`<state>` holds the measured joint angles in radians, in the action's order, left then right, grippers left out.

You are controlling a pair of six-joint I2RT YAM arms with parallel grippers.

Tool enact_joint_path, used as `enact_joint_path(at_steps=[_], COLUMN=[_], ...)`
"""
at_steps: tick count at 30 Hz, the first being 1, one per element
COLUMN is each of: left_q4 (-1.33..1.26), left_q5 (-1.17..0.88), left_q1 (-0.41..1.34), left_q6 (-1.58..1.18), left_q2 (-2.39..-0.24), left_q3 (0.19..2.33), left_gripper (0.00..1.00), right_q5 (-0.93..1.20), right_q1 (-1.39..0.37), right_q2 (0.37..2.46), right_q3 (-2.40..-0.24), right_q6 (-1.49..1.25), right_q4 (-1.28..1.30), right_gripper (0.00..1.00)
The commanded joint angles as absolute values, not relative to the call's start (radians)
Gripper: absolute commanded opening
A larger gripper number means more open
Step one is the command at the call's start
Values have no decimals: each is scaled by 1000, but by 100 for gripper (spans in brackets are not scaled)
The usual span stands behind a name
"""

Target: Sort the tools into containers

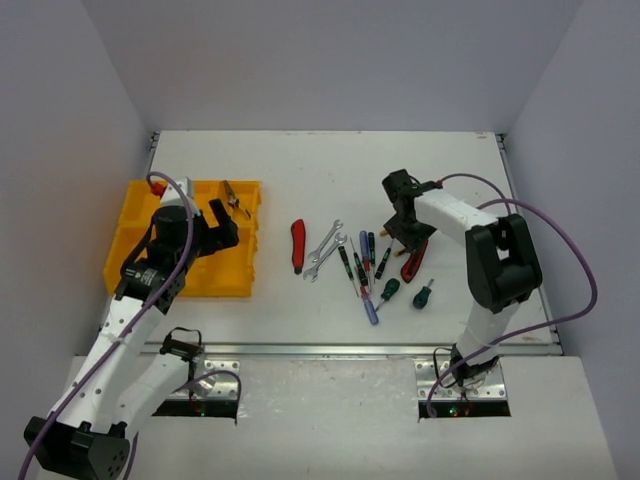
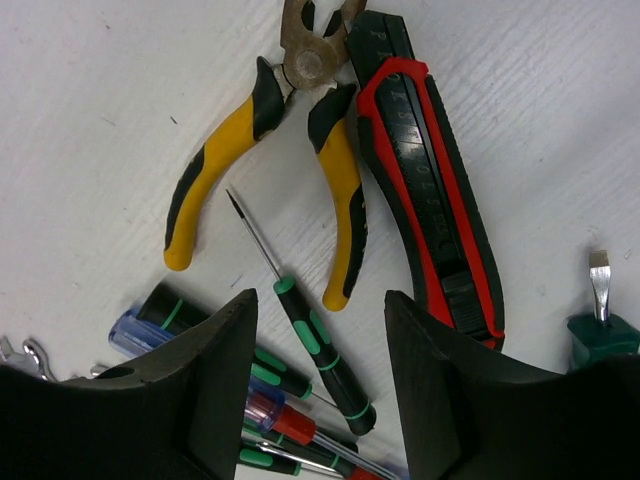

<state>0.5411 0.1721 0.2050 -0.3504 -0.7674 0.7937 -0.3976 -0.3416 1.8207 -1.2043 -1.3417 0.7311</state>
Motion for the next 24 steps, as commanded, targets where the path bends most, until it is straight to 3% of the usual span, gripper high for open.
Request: enact_joint_path(at_steps=[1, 11, 24], left_q4=[490, 489, 491], left_q5=[167, 160, 147], left_q1=[219, 221, 224], left_q6=[-342, -341, -342], left_q2=[-753, -773, -782], left_q3=[798, 798, 798], left_gripper=[100, 100, 100], right_q5=[-395, -371, -377], right_q1=[-335, -308, -291], right_q2=[1864, 1911, 1813], right_q3=[-1190, -1137, -1143], right_q6=[-1391, -1411, -1358], right_q4=[719, 661, 640], right_gripper=[52, 46, 0])
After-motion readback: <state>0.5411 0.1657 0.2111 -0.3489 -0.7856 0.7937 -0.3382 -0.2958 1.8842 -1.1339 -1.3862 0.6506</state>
